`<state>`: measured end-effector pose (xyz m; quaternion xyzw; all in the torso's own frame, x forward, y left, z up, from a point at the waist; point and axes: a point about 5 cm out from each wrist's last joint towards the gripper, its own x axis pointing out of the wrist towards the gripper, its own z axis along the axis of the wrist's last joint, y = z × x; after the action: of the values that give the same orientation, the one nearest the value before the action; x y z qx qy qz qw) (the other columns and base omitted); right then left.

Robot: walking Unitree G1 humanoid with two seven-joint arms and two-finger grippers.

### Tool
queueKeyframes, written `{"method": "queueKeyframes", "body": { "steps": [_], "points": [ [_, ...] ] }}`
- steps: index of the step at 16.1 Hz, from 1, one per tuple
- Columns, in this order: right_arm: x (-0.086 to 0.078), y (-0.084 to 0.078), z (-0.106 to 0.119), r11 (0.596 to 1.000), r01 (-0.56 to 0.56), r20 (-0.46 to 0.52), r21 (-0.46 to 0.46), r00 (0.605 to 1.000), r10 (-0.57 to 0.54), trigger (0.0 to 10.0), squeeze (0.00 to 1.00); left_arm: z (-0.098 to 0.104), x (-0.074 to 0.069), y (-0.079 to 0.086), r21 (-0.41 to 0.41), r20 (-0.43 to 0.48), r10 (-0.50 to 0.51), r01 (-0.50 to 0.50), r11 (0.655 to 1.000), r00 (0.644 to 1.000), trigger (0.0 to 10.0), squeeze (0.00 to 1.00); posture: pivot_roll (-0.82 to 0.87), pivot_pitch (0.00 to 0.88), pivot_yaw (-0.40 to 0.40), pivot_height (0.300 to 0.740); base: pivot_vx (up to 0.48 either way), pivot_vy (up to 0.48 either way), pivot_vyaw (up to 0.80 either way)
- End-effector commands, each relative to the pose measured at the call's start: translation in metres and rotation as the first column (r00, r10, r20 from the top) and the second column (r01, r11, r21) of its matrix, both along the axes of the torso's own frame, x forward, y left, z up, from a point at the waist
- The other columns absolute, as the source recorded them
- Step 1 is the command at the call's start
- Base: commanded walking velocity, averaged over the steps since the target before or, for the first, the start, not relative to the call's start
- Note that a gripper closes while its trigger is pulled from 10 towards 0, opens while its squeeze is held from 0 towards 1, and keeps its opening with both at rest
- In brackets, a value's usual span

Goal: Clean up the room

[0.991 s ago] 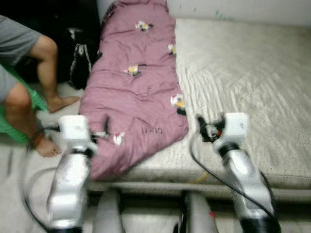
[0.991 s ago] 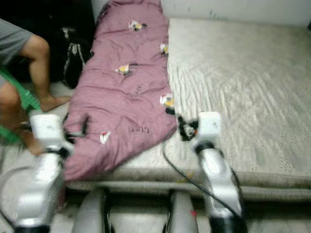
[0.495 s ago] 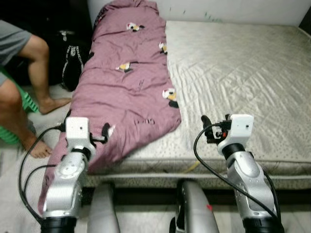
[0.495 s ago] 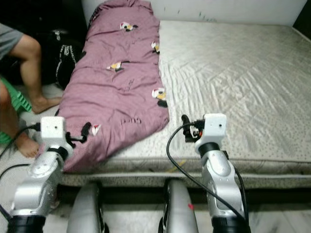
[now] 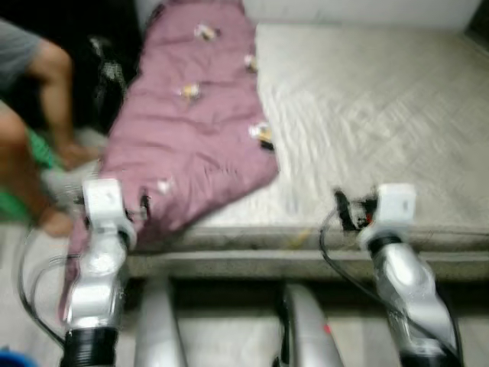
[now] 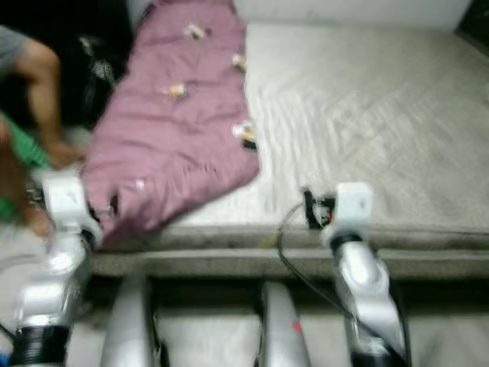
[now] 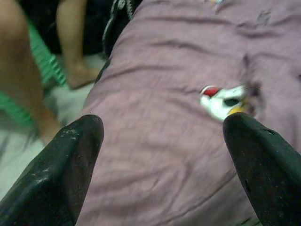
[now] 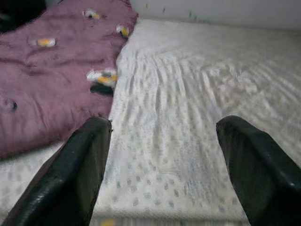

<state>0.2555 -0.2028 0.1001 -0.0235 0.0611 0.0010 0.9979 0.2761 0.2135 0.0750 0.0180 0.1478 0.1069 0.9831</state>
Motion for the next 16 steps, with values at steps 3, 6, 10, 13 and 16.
{"method": "queueKeyframes", "body": {
  "steps": [3, 6, 10, 13, 16],
  "points": [
    [-0.013, -0.020, 0.008, 0.998, 0.036, 0.004, -0.055, 0.999, -0.036, 10.0, 0.00, 0.009, 0.012, 0.004, 0.028, 0.030, 0.021, -0.022, 0.999, 0.999, 10.0, 0.00, -0.14, 0.004, -0.053, 0.538, 0.000, 0.000, 0.00],
    [-0.033, -0.044, 0.009, 0.990, 0.084, -0.029, -0.114, 0.996, -0.088, 10.0, 0.00, 0.006, 0.028, 0.008, 0.023, 0.037, 0.054, -0.055, 0.998, 0.998, 10.0, 0.00, -0.20, 0.024, -0.051, 0.538, 0.000, 0.000, 0.00],
    [-0.042, -0.051, 0.021, 0.984, 0.106, -0.019, -0.141, 0.994, -0.110, 10.0, 0.00, -0.009, 0.048, -0.008, 0.029, -0.070, -0.011, 0.013, 0.999, 0.997, 10.0, 0.00, -0.27, 0.034, -0.055, 0.538, 0.000, 0.000, 0.00],
    [-0.046, -0.059, 0.026, 0.979, 0.115, -0.022, -0.169, 0.992, -0.120, 10.0, 0.00, -0.025, 0.055, -0.046, 0.071, -0.213, -0.254, 0.274, 0.959, 0.943, 10.0, 0.00, -0.29, 0.025, -0.063, 0.538, 0.000, 0.000, 0.00],
    [-0.040, -0.062, 0.032, 0.977, 0.122, -0.004, -0.177, 0.992, -0.124, 10.0, 0.00, -0.038, 0.049, -0.091, 0.107, -0.302, -0.509, 0.560, 0.822, 0.806, 10.0, 0.00, -0.29, 0.012, -0.067, 0.538, 0.000, 0.000, 0.00]
  ]
}}
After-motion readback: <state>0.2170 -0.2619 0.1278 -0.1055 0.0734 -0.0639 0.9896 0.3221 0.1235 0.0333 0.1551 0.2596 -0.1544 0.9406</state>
